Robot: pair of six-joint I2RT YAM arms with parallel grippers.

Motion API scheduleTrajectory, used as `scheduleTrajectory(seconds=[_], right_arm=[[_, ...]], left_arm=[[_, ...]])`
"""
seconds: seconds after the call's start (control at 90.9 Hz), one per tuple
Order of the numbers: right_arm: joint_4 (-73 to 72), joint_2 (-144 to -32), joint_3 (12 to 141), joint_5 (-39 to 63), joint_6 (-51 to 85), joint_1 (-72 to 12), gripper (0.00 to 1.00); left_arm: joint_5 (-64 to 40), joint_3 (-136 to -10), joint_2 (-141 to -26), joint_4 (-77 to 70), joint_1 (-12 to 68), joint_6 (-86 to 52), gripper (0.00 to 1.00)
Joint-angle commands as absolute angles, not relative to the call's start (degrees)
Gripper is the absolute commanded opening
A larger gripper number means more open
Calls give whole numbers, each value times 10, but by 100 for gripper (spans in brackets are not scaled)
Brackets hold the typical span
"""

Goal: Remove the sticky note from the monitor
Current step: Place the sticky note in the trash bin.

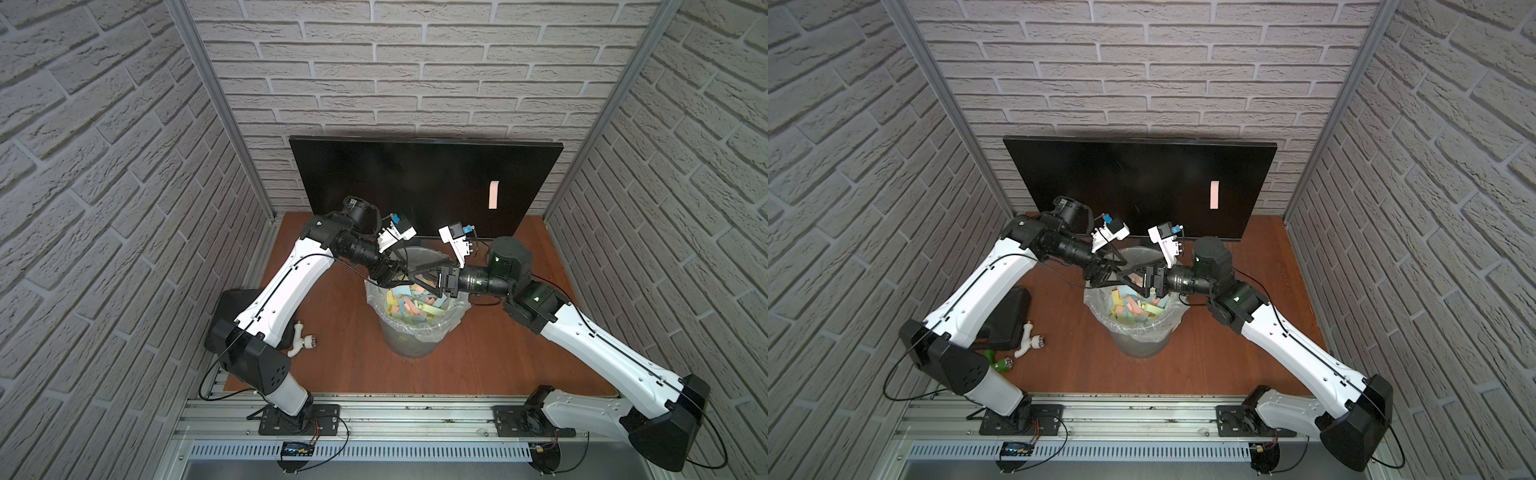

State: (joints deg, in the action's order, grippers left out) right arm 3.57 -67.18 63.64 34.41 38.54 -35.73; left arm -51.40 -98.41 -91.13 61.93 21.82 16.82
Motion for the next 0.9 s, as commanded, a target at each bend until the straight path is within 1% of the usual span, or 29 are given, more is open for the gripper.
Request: scheduleTrajectory(seconds=[0.0, 0.22, 0.638, 0.792, 0.891], right_arm=[[32, -676, 642, 342, 374, -357, 81], [2, -682, 638, 364, 393, -361, 80], [4, -678, 654, 378, 389, -363, 79], [18, -674, 664, 374, 378, -363, 79], [39, -666, 670, 352, 364, -362, 79]], left_arm=[[-518, -1001, -909, 611, 218, 166, 90], [-501, -1001, -918, 594, 217, 149, 91], [-461, -1000, -928, 584, 217, 142, 91], [-458, -1000, -930, 582, 217, 140, 91], [-452, -1000, -929, 585, 217, 144, 91]])
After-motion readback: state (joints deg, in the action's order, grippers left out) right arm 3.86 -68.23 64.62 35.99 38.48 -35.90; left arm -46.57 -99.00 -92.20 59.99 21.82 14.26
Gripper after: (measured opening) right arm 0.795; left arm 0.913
